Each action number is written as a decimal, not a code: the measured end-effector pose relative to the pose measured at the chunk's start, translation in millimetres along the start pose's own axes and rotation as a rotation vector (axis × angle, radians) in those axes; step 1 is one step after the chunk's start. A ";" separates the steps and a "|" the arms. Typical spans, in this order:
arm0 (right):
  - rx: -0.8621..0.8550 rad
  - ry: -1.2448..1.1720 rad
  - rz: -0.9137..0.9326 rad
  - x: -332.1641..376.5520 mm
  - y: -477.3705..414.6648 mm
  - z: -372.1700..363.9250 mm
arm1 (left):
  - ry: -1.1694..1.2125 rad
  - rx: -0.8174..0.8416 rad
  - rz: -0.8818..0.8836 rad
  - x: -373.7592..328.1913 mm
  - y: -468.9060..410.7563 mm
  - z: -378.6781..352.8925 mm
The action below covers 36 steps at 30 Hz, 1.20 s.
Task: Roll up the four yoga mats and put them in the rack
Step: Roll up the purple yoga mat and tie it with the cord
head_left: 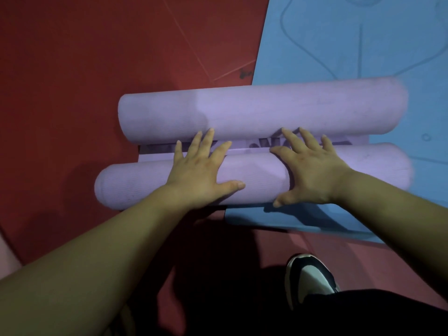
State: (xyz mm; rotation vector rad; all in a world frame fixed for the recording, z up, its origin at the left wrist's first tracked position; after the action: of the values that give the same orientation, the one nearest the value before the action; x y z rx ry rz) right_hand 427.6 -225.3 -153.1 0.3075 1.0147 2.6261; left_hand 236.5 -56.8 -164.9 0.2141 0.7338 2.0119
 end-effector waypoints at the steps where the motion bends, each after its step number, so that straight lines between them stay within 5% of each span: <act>1: 0.014 0.005 -0.004 -0.2 -0.5 1.4 | -0.006 0.006 -0.016 0.3 1.7 0.7; 16: -0.018 -0.118 0.123 -4.3 3.3 14.0 | -0.011 0.059 -0.134 -6.8 1.7 15.0; 27: 0.132 -0.083 0.053 4.0 23.5 -8.7 | 0.029 0.176 -0.161 -13.6 14.2 -9.6; 36: 0.023 -0.084 0.029 0.0 33.1 -22.7 | -0.052 0.156 -0.110 -17.2 25.5 -12.1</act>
State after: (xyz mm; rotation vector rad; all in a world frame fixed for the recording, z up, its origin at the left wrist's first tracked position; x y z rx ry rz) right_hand 413.8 -262.6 -147.0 0.4376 1.0200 2.6049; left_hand 221.9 -85.5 -157.6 0.3092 0.8526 1.8401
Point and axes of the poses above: each hand's wrist, its own y-axis away from the middle knuckle, its own z-axis out of the back of the hand, x = y × z, the point moved 3 cm from there along -y, towards the middle knuckle, and after that the axes turned 15 degrees about x, right-handed, at the moved point
